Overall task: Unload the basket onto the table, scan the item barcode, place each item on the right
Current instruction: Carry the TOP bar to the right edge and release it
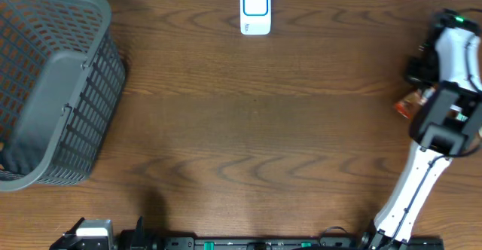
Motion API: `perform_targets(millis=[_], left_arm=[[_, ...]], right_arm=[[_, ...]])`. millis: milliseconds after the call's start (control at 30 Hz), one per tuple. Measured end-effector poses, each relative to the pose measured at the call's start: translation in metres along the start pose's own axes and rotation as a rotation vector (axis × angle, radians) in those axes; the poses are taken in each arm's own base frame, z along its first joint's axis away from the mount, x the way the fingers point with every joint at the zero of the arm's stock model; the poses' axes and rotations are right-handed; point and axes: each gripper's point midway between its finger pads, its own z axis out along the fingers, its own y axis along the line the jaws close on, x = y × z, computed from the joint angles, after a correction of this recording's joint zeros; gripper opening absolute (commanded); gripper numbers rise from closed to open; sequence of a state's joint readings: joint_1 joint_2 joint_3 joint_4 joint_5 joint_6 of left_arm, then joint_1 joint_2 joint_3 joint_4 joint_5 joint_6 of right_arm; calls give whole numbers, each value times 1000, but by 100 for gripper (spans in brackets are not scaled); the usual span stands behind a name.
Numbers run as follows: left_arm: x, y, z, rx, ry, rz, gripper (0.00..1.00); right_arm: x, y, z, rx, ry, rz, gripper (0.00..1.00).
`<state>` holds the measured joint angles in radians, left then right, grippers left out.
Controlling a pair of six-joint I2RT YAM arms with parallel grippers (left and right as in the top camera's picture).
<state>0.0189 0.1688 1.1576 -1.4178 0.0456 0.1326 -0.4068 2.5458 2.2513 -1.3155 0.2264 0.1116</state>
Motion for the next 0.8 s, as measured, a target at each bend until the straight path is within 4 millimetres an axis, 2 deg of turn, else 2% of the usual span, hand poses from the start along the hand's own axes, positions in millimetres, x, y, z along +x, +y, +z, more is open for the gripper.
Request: perform_targets(millis=[33, 67, 100, 167, 233, 267, 300, 333, 400, 467, 567, 600, 700, 800], left_arm=[[0, 0, 0, 0, 0, 0, 98], [0, 0, 0, 0, 0, 0, 98], [0, 0, 0, 0, 0, 0, 98], [0, 0, 0, 0, 0, 0, 98], [0, 0, 0, 0, 0, 0, 98], [0, 0, 0, 0, 0, 0, 98], [0, 0, 0, 0, 0, 0, 98], [0, 0, 0, 0, 0, 0, 98], [0, 0, 0, 0, 0, 0, 98], [0, 0, 0, 0, 0, 0, 98], [0, 0, 0, 0, 0, 0, 98], [0, 0, 0, 0, 0, 0, 98], [0, 0, 0, 0, 0, 0, 98], [0, 0, 0, 0, 0, 0, 98]], right_arm=[[0, -12, 3, -4, 7, 20, 48], [1, -23, 7, -19, 18, 44, 69], [3, -31, 10, -46, 32, 61, 98], [8, -40, 10, -111, 57, 98, 99], [11, -39, 3, -184, 75, 112, 99], [12, -38, -5, -207, 79, 111, 99], [10, -33, -23, -239, 68, 105, 99], [8, -32, -28, -245, 60, 104, 99], [-4, -25, -65, -286, -21, 90, 99], [-12, -10, -123, -351, -146, 62, 99], [-2, 4, -197, -421, -279, 32, 99], [11, 10, -248, -459, -381, 11, 99], [47, 19, -323, -510, -521, -25, 99], [96, 26, -393, -564, -670, -81, 99]])
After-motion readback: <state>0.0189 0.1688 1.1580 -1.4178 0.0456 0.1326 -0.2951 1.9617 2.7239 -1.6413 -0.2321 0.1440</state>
